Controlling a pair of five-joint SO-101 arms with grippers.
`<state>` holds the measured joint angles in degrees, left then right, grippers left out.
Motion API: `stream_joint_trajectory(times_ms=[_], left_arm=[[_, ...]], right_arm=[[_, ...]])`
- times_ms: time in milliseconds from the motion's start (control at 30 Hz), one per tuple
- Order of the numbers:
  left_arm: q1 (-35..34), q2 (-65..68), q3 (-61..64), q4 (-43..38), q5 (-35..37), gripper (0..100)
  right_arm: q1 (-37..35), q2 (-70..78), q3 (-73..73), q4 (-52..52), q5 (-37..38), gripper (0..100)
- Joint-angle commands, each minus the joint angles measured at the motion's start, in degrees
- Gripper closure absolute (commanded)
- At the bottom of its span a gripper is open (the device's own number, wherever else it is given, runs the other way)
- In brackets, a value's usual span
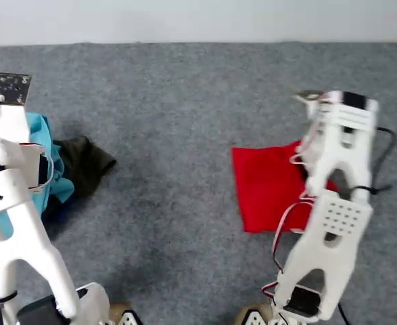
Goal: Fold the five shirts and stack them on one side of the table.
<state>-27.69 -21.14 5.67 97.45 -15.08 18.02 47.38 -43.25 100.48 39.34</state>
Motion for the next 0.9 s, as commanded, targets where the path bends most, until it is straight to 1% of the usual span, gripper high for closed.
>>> stream_joint_trajectory(times_ms=[0,100,167,267,333,500,567,667,733,867], left_arm=[[0.35,-1.58,-1.98,-1.14,-0.53,98],[0.35,-1.58,-1.98,-1.14,-0.53,98],[0.35,-1.58,-1.98,-1.14,-0.53,98],[0.35,-1.58,-1.98,-1.14,-0.53,98],[0.35,-1.58,-1.98,-1.14,-0.53,98],[0.35,-1.58,-1.98,-0.79,-0.53,98],[0.35,-1.58,-1.98,-0.79,-0.53,98],[0.35,-1.58,-1.98,-0.70,-0.53,98],[0.35,-1.58,-1.98,-0.70,-0.53,98],[0.26,-1.67,-1.98,-0.70,-0.44,98]], right_arm=[[5.93,-5.32,-0.44,2.15,14.15,98.9],[7.60,-5.76,-0.44,-1.63,23.65,98.9],[7.52,-6.11,-1.41,-5.76,26.64,98.9],[5.05,-6.37,-3.78,-11.12,28.75,98.9],[2.15,-6.29,-4.84,-13.05,30.33,98.9],[-6.02,-6.20,-5.01,-16.40,30.68,98.7],[-8.48,-6.20,-5.10,-17.45,28.66,96.1],[-10.51,-6.55,-5.10,-17.71,24.09,82.4],[-11.03,-6.90,-5.36,-17.71,18.11,75.4],[-12.00,-7.43,-9.93,-15.78,3.78,74.8]])
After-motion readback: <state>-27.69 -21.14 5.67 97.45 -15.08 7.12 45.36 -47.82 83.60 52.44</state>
